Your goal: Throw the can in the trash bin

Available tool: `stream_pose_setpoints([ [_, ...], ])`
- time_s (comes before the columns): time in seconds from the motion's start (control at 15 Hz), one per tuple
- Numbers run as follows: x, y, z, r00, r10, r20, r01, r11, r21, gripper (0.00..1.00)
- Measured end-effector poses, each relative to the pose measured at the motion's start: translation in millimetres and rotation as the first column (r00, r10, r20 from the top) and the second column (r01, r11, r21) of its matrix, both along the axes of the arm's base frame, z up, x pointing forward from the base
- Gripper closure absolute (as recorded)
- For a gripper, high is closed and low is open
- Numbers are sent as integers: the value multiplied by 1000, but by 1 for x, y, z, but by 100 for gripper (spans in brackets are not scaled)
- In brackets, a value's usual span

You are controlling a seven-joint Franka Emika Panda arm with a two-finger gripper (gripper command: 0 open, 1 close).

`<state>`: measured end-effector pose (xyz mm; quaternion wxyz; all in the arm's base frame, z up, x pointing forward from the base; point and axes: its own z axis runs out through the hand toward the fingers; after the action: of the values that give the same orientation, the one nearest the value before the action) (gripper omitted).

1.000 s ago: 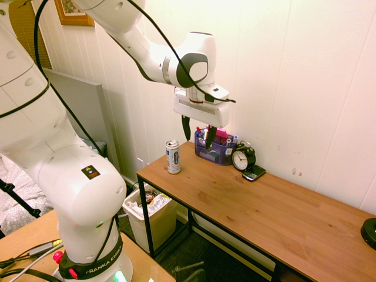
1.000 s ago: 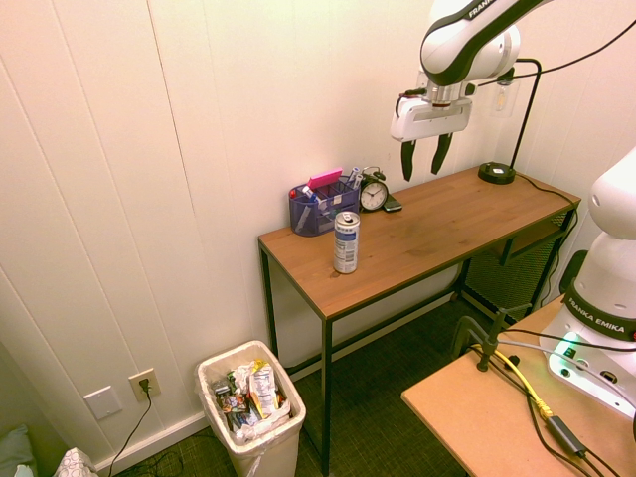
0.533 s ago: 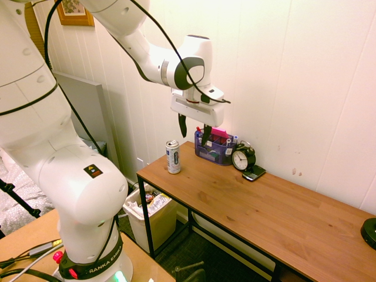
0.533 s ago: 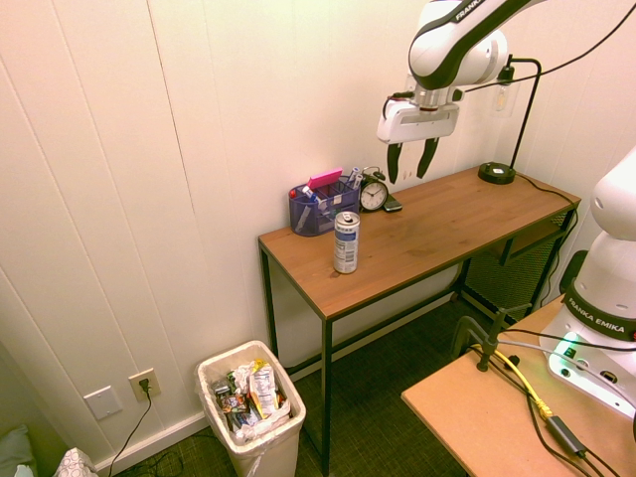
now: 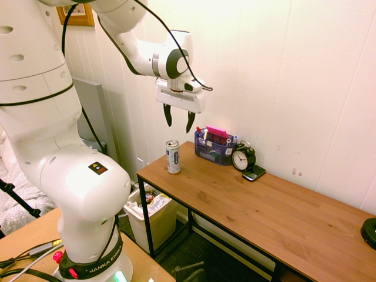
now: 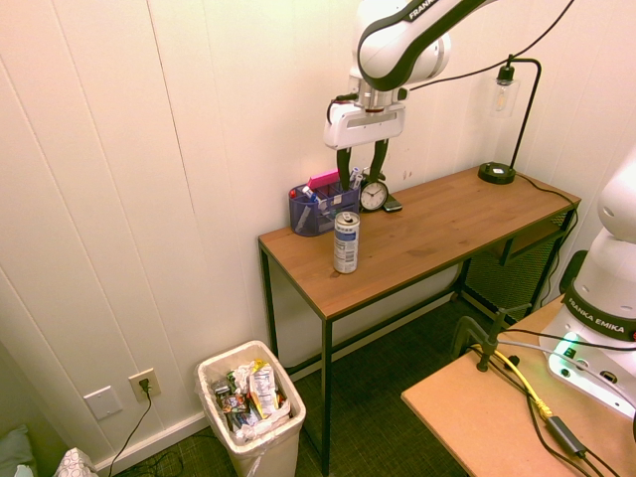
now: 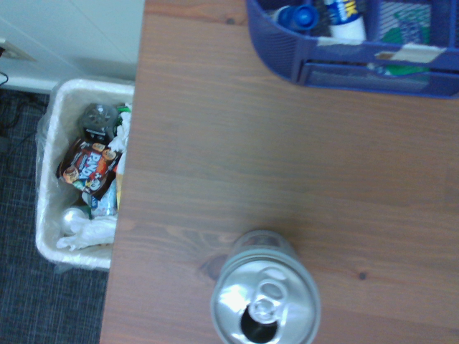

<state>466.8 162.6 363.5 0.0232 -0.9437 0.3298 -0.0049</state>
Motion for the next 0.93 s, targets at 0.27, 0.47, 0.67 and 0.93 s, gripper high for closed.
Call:
stream_pose_setpoints([
  [0.27, 6, 22, -39, 998, 7, -70, -10, 999, -50, 0],
  [0.47, 10, 21, -57, 995, -1, -98, -4, 998, -55, 0],
  [0.67, 15, 26, -76, 994, 1, -109, -8, 998, -59, 0],
  [0.93, 30, 19, -102, 993, -23, -114, 17, 998, -54, 0],
])
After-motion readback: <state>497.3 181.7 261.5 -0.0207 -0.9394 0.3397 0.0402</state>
